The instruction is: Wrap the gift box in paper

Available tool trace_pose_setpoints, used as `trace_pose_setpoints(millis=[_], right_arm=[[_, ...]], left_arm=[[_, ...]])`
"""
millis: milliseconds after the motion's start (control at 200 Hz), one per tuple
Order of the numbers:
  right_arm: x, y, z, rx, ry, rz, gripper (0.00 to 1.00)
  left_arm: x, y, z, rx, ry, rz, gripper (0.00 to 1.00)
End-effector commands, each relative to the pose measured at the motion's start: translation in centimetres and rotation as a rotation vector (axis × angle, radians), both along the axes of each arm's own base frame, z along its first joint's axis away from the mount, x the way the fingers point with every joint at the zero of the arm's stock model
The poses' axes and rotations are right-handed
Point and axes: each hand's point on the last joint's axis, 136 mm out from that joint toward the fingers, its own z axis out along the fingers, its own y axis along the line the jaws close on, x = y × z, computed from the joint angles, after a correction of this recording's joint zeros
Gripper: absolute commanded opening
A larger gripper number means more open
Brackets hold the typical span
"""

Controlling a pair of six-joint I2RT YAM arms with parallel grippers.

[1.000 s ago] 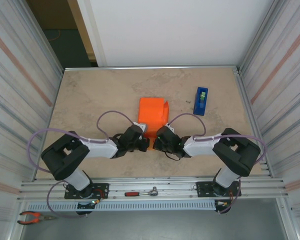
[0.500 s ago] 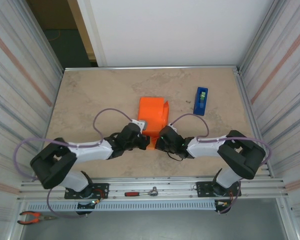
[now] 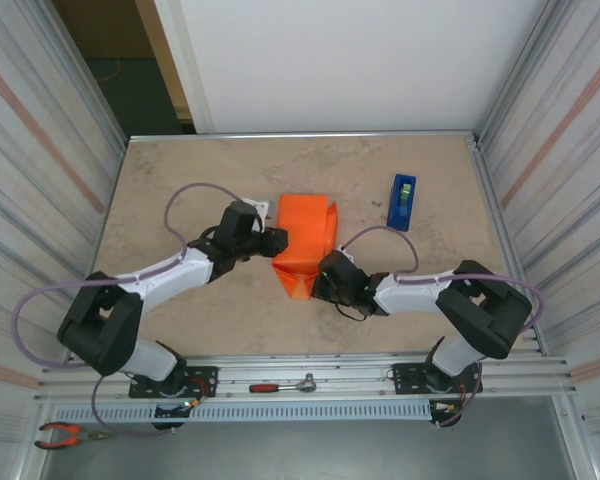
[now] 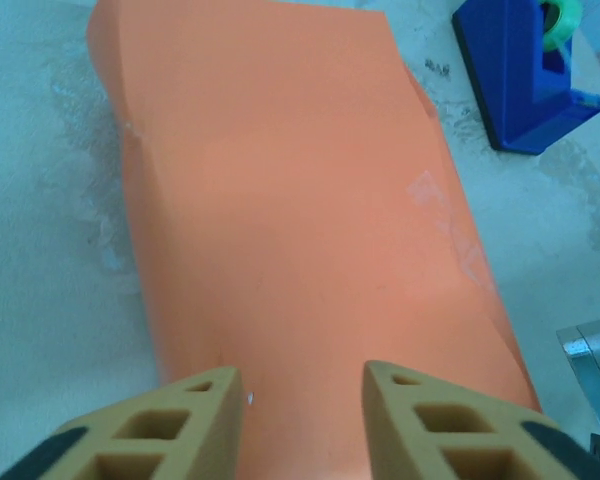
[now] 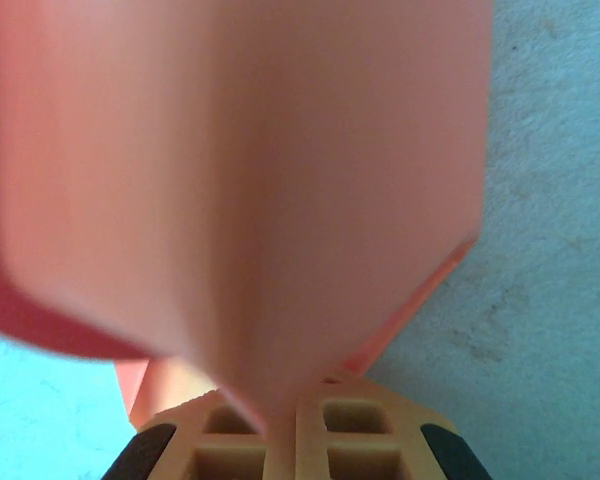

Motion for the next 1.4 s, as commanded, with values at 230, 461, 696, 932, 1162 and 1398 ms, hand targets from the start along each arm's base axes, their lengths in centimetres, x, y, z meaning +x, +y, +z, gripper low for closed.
trace_pose_setpoints(millis=[230, 461, 696, 932, 1162, 1398], right_arm=[[1.6, -0.2, 1.0, 0.009, -0.02, 0.026, 0.0], [0.7, -3.7, 6.2, 0.014, -0.104, 0.01, 0.0], [3.6, -7.9, 9.6, 0.059, -0.132, -0.082, 0.56], [6.5, -6.6, 9.7, 0.076, -0.095, -0.045, 0.73], [7.5, -4.3, 7.9, 0.112, -0.045, 0.001, 0.75], [7.1, -2.5, 5.6, 0.088, 0.012, 0.071, 0.7]], left_arm=[[-0.6, -0.6, -1.9, 0.053, 0.05, -0.09, 0.47], [0.2, 1.7, -0.6, 0.029, 0.022, -0.037, 0.6], [0.9, 1.2, -0.4, -0.005, 0.042, -0.071, 0.64], [0.7, 0.6, -2.7, -0.015, 0.114, -0.086, 0.65], [-0.2, 0.3, -4.1, -0.036, 0.157, -0.087, 0.64], [-2.0, -0.4, -4.4, -0.048, 0.163, -0.087, 0.63]])
